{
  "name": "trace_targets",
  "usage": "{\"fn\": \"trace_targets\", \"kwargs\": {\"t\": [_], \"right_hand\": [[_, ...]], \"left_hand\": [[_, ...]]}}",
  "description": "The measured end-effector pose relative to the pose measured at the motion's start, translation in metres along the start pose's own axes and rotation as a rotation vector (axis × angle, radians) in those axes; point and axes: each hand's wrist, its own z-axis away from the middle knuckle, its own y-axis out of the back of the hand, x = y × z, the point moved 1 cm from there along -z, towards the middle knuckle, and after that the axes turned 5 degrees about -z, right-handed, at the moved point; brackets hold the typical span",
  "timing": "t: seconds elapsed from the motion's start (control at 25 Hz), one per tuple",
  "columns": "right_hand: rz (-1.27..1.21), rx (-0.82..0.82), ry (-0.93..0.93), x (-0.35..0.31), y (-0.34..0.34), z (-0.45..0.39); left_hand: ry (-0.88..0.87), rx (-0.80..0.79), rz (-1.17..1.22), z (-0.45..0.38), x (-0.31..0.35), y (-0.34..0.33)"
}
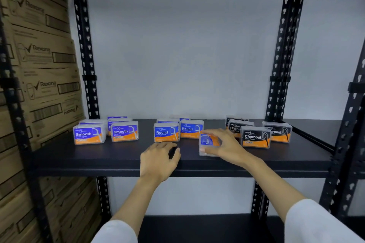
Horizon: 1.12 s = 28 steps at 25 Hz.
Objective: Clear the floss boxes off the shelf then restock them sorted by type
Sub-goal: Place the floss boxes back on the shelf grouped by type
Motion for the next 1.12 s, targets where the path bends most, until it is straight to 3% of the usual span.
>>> {"fn": "trace_targets", "kwargs": {"t": [0.12,0.32,0.48,0.76,0.96,1.12], "right_hand": [[0.199,0.148,0.006,-0.004,-0.010,0.003],[0.115,0.108,-0.032,-0.002,-0.011,0.004],[0.322,0.222,-0.156,-0.005,-0.018,0.004],[0.385,0.047,-0.178,0.001,-0.008,-0.005],[0.110,0.391,-0.052,-0.016,-0.027,-0.004],[0.108,0.452,-0.084,-0.018,-0.041,-0.001]], "left_hand": [[-0.007,-0.008,-0.004,0.000,0.001,0.000],[-0.006,0.015,0.016,0.001,0.001,0.000],[-0.012,0.013,-0.008,0.001,0.001,0.002],[-0.010,0.003,-0.014,0.001,0.001,0.001],[-0.019,0.001,0.004,0.001,0.000,0.001],[-0.024,-0.006,-0.002,0.001,0.001,0.001]]}}
